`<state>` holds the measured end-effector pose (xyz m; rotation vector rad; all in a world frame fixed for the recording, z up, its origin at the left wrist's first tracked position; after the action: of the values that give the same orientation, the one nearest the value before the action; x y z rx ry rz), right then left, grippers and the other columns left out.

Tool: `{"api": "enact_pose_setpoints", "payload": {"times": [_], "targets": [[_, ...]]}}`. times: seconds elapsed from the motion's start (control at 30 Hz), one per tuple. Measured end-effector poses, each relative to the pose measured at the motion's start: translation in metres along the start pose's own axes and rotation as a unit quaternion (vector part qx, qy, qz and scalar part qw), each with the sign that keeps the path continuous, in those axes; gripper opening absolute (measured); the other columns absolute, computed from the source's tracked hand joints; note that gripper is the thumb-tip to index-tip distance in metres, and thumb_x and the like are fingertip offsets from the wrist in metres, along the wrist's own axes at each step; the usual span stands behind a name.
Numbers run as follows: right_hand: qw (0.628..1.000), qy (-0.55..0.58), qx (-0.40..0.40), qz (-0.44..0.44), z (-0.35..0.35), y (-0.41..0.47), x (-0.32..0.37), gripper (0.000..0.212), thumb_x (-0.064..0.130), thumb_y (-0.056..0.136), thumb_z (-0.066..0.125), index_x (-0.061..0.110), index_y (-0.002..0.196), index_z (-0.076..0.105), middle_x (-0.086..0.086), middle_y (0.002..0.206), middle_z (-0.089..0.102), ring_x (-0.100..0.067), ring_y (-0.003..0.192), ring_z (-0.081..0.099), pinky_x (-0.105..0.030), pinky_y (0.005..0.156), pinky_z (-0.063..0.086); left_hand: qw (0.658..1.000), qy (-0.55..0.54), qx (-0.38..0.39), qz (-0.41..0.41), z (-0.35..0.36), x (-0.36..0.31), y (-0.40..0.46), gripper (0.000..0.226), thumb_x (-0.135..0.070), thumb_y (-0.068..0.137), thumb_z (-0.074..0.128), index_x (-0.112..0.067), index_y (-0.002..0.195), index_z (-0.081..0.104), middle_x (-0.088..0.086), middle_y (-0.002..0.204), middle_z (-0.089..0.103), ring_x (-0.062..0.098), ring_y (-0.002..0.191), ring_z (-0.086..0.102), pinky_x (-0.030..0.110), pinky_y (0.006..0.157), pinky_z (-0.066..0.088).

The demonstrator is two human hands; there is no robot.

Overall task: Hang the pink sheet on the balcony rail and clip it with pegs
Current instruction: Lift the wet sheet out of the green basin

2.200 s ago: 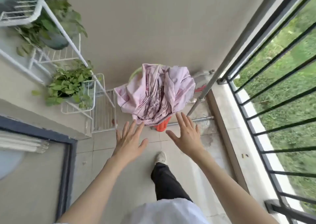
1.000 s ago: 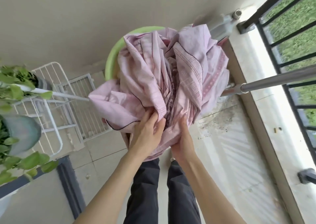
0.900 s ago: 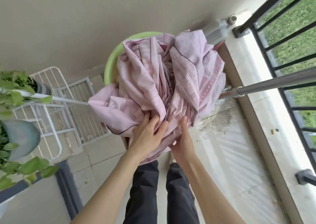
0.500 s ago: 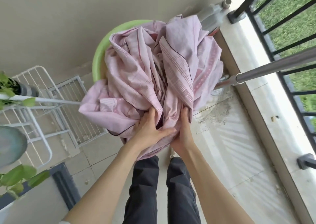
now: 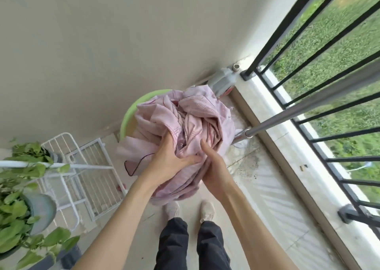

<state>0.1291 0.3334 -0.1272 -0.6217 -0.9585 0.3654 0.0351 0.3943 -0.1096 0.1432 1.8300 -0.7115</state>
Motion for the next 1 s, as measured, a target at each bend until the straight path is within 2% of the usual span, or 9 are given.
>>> {"api": "enact_pose_setpoints", "payload": {"times": [0.1, 0.13, 0.23, 0.3, 0.43, 0.63, 0.8, 0.9, 1.0], "targets": [[0.999, -0.047, 0.002, -0.014, 0.022, -0.012, 0.047, 0.036, 0.035, 0.085, 0.059, 0.005, 0.103, 0.068, -0.015, 0.108, 0.07, -0.022, 0.103, 0.066, -0.032, 0.095, 0.048, 0.999, -0.024, 0.028, 0.024, -0.018, -0.05, -0.003, 0.103, -0.045, 0.055, 0.084, -0.021, 0.14, 0.029, -0.019, 0.13, 0.048, -0.015, 0.118, 0.041, 0.012, 0.105, 0.031], [0.998, -0.055, 0.005, -0.023, 0.03, -0.015, 0.064, 0.031, 0.031, 0.089, 0.056, 0.005, 0.101, 0.068, -0.016, 0.107, 0.07, -0.022, 0.102, 0.067, -0.033, 0.095, 0.048, 0.999, -0.02, 0.03, 0.034, -0.025, -0.066, -0.004, 0.101, -0.047, 0.055, 0.083, -0.023, 0.138, 0.031, -0.021, 0.128, 0.05, -0.016, 0.117, 0.042, 0.012, 0.104, 0.032], [0.995, -0.07, 0.015, -0.065, 0.057, -0.025, 0.117, 0.03, 0.027, 0.094, 0.051, 0.005, 0.11, 0.065, -0.015, 0.112, 0.069, -0.023, 0.105, 0.065, -0.037, 0.099, 0.047, 0.998, -0.003, 0.01, 0.069, -0.053, -0.118, -0.004, 0.099, -0.054, 0.056, 0.08, -0.025, 0.138, 0.033, -0.016, 0.133, 0.049, -0.003, 0.124, 0.043, 0.033, 0.11, 0.032], [0.99, -0.084, 0.036, -0.108, 0.081, -0.035, 0.161, 0.035, 0.031, 0.093, 0.053, 0.007, 0.118, 0.061, -0.013, 0.117, 0.067, -0.024, 0.111, 0.062, -0.043, 0.104, 0.042, 0.993, -0.013, -0.001, 0.118, -0.073, -0.165, -0.005, 0.098, -0.055, 0.057, 0.079, -0.024, 0.138, 0.034, -0.014, 0.137, 0.047, -0.002, 0.127, 0.04, 0.036, 0.112, 0.03], [0.973, -0.119, 0.07, -0.184, 0.124, -0.065, 0.25, 0.036, 0.037, 0.091, 0.055, 0.012, 0.116, 0.063, -0.016, 0.119, 0.065, -0.028, 0.113, 0.061, -0.048, 0.107, 0.039, 0.977, -0.009, -0.011, 0.215, -0.106, -0.267, -0.017, 0.103, -0.059, 0.057, 0.076, -0.022, 0.141, 0.03, -0.011, 0.144, 0.039, 0.002, 0.133, 0.034, 0.037, 0.114, 0.026], [0.942, -0.126, 0.064, -0.305, 0.167, -0.13, 0.368, 0.067, 0.052, 0.078, 0.063, 0.017, 0.132, 0.047, -0.005, 0.12, 0.066, -0.017, 0.11, 0.063, -0.04, 0.104, 0.042, 0.943, -0.013, 0.026, 0.331, -0.124, -0.404, -0.053, 0.073, -0.03, 0.073, 0.072, -0.018, 0.137, 0.038, -0.009, 0.137, 0.05, 0.001, 0.127, 0.042, 0.036, 0.112, 0.029], [0.907, -0.145, 0.107, -0.379, 0.193, -0.197, 0.443, 0.069, 0.059, 0.083, 0.053, 0.018, 0.137, 0.04, -0.009, 0.125, 0.062, -0.022, 0.114, 0.061, -0.039, 0.097, 0.049, 0.907, -0.014, 0.05, 0.418, -0.121, -0.496, -0.091, 0.058, -0.025, 0.08, 0.067, -0.027, 0.133, 0.042, -0.009, 0.135, 0.052, 0.005, 0.126, 0.046, 0.038, 0.11, 0.032], [0.899, -0.171, 0.094, -0.392, 0.194, -0.224, 0.47, 0.07, 0.062, 0.083, 0.05, 0.019, 0.137, 0.041, -0.007, 0.123, 0.064, -0.017, 0.111, 0.063, -0.033, 0.094, 0.051, 0.887, -0.009, 0.055, 0.457, -0.113, -0.533, -0.11, 0.049, -0.016, 0.086, 0.062, -0.037, 0.126, 0.043, -0.015, 0.133, 0.051, -0.001, 0.124, 0.045, 0.034, 0.109, 0.033], [0.902, -0.239, 0.043, -0.356, 0.18, -0.233, 0.471, 0.076, 0.07, 0.078, 0.048, 0.024, 0.138, 0.04, 0.0, 0.121, 0.065, -0.012, 0.104, 0.065, -0.024, 0.083, 0.054, 0.884, -0.03, 0.091, 0.458, -0.097, -0.542, -0.116, 0.051, -0.018, 0.086, 0.063, -0.03, 0.131, 0.042, -0.01, 0.132, 0.054, 0.005, 0.124, 0.048, 0.033, 0.106, 0.037]]}}
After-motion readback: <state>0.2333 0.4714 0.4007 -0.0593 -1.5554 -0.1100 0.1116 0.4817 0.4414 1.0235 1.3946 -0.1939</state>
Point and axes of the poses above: each hand's wrist, its own y-axis towards the middle knuckle, its own z-axis out of the palm, x = y × z, the point moved 8 cm from there along y, towards the middle knuckle
